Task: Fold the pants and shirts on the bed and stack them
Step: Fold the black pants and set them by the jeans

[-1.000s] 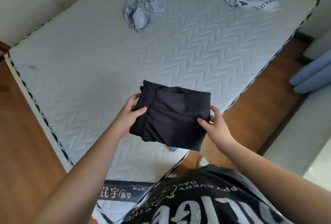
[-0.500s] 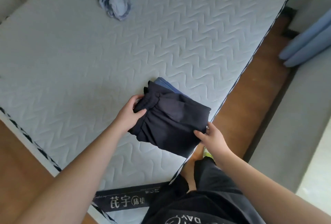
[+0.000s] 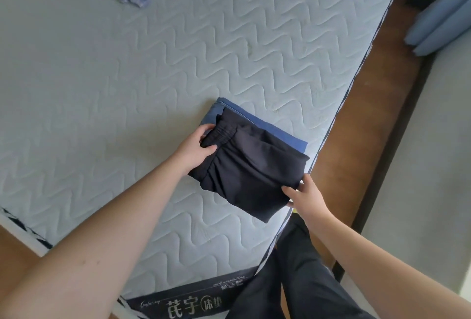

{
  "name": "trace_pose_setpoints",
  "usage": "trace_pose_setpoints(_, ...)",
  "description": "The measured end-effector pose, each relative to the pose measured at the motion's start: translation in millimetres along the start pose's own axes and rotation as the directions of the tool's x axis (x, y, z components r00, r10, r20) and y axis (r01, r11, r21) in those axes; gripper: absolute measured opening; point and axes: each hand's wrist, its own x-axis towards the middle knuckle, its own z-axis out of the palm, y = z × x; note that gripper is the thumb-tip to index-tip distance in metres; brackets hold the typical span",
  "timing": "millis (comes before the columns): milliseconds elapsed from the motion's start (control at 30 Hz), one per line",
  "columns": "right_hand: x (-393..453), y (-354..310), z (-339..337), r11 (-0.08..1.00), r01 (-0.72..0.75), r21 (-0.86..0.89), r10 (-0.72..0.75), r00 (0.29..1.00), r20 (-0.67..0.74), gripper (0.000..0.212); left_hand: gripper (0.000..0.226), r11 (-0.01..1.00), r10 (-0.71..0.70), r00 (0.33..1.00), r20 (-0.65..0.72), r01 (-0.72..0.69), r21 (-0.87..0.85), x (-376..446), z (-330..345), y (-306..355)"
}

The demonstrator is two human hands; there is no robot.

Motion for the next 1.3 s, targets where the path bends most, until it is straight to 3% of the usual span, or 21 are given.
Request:
trace_pose_setpoints(233, 53, 19, 20, 0.999, -0.014, 0.034, 0.013, 0.999, 0.034, 0.039, 0.049, 0.999, -0.044, 0.999, -0.002, 0.044, 0.008, 57, 2, -25)
trace_pose_setpoints(367, 83, 26, 22, 0.995, 0.031, -0.091, -0.030, 0.999, 0.011, 0.033, 0.047, 0.981, -0.073, 0.997, -0.013, 0.074, 0.176, 85, 11, -38)
trace_pose_setpoints(467, 97, 28, 16, 0.990, 0.018, -0.143, -0.024, 0.999, -0.039, 0.043, 0.065, 0.936, -0.087, 0.996, -0.003, 0.083, 0.343, 99, 21, -50)
trace_pose_setpoints(567, 103, 21, 12, 0.995, 0.055, -0.083, -0.061, 0.996, -0.069, 0.050, 0.089, 0.949, -0.071, 0.997, 0.012, 0.064, 0.310, 109, 25, -49)
trace_pose_setpoints(633, 106, 14, 12, 0.998, 0.065, -0.008, -0.065, 0.994, -0.091, 0.053, 0.094, 0.960, -0.073, 0.997, 0.002, 0.069, 0.271, 118, 28, -43)
trace_pose_setpoints(733, 110, 8, 16, 0.998, 0.069, -0.010, -0.070, 0.991, -0.117, 0.043, 0.072, 0.968, -0.076, 0.997, 0.001, 0.073, 0.239, 127, 28, -33)
trace_pose_setpoints(833, 109, 6, 18, 0.994, 0.104, 0.041, -0.099, 0.990, -0.101, 0.026, 0.046, 0.995, -0.052, 0.998, 0.035, 0.049, 0.085, 132, 14, -29)
trace_pose_setpoints(933, 111, 4, 16, 0.991, 0.112, 0.076, -0.104, 0.989, -0.106, 0.024, 0.045, 0.995, -0.076, 0.985, 0.153, 0.065, 0.074, 139, 0, -27)
trace_pose_setpoints(1000, 116, 3, 16, 0.991, 0.121, -0.062, -0.130, 0.978, -0.163, 0.030, 0.043, 0.990, -0.093, 0.979, 0.180, 0.073, 0.118, 144, -2, -28)
trace_pose_setpoints(1133, 125, 1, 20, 0.931, 0.089, -0.354, -0.200, 0.936, -0.291, 0.056, 0.048, 0.968, -0.066, 0.998, 0.015, 0.061, 0.243, 150, 19, -30)
trace_pose_setpoints(1200, 127, 0, 22, 0.871, 0.052, -0.488, -0.241, 0.911, -0.333, 0.055, 0.049, 0.928, -0.015, 0.994, -0.104, 0.053, 0.369, 147, 33, -33)
trace_pose_setpoints(1300, 127, -1, 26, 0.827, 0.035, -0.561, -0.301, 0.870, -0.390, 0.051, 0.053, 0.911, 0.091, 0.957, -0.274, 0.031, 0.411, 135, 47, -36)
